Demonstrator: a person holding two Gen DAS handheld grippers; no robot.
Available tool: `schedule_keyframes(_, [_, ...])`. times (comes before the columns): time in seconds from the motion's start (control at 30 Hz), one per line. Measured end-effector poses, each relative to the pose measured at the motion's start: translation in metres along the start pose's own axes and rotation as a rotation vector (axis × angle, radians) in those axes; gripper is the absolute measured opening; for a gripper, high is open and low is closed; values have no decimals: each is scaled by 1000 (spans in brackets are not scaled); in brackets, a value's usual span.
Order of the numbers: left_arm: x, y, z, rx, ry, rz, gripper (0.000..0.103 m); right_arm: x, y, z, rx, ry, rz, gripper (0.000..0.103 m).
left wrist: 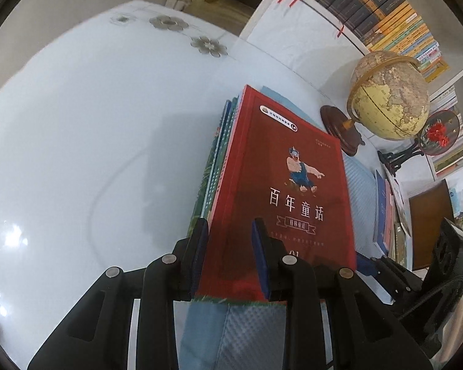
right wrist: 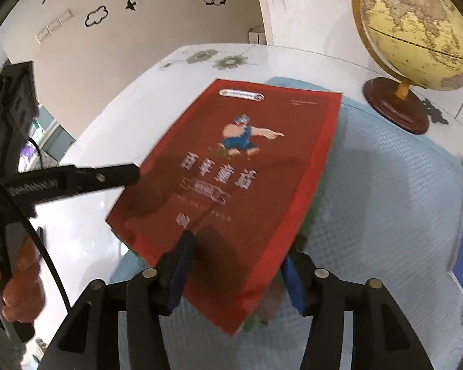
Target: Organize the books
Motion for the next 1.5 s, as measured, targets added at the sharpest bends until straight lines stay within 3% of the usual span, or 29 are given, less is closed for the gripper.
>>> schedule_keyframes(0.17, [20, 6, -17, 25, -30, 60, 25, 27, 28, -26, 2, 16, 25, 53])
schedule_keyframes(0.33, [69, 17, -20, 20, -28, 138, 25, 64, 67, -52, -10, 6, 113, 53])
schedule_keyframes(0.63, [202, 56, -13, -18, 46, 272, 26, 139, 120, -105, -2, 6, 184, 53])
schedule_keyframes(0.93, [337, 91, 13, -62, 97, 398, 28, 255, 159, -172, 52, 67, 312, 53])
schedule_keyframes(1.23, [429, 96, 47, -65, 142, 433, 28, 366, 174, -226, 127, 136, 442, 53])
schedule_keyframes(1.5, [475, 63, 84, -74, 147, 418, 31, 450, 144, -250, 195, 139, 550, 54])
Point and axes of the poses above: each gripper's, at about its wrist camera, not at the fingertips, and z roughly the way its jaws point, x to its right, y to its underside, the point moved 10 cm from there along z, roughly the way its jaws point, and after that the axes turned 7 degrees about z, right-handed, at the moved point
